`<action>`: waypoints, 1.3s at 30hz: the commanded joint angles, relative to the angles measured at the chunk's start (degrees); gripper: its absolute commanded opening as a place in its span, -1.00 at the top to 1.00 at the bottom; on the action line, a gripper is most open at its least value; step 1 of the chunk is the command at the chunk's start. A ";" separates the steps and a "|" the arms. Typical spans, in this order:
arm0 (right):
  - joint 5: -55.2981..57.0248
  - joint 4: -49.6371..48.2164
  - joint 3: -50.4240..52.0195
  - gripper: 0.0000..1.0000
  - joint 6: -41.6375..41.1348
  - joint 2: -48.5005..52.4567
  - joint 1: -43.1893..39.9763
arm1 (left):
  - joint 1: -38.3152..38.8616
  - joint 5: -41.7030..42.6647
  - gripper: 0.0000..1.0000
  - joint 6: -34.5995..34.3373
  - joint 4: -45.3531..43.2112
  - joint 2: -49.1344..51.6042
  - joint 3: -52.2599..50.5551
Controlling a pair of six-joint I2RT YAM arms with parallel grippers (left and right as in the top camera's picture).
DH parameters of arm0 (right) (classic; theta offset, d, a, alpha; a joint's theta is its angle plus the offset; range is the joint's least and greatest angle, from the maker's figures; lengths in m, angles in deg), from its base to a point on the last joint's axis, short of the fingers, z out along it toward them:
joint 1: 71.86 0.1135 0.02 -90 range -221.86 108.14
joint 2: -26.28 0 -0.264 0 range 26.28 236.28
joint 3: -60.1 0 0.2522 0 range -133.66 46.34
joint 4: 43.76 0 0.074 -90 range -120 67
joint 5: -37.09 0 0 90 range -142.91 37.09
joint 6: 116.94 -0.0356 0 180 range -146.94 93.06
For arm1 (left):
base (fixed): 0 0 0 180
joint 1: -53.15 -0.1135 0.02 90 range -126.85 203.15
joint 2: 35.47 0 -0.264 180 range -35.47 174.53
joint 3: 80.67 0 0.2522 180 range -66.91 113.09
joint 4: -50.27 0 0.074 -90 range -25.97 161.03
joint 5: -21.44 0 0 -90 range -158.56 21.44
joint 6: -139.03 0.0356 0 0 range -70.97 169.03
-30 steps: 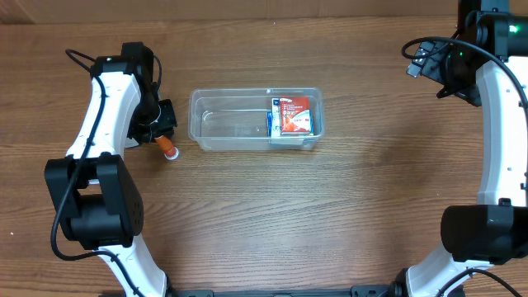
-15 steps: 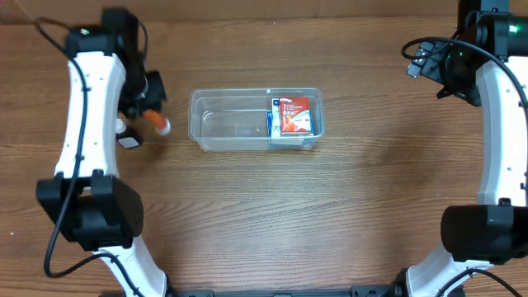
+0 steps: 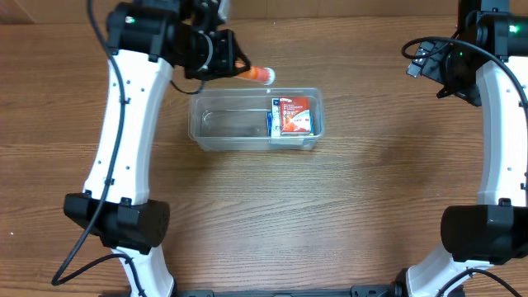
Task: Pack container
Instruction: 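Lay the orange tube into the container's front and release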
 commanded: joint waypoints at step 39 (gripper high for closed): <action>0.46 -0.15 -1.14 -1.00 0.31 -0.50 -0.31 | 2.99 -13.62 0.17 -3.89 -26.03 -0.87 -35.69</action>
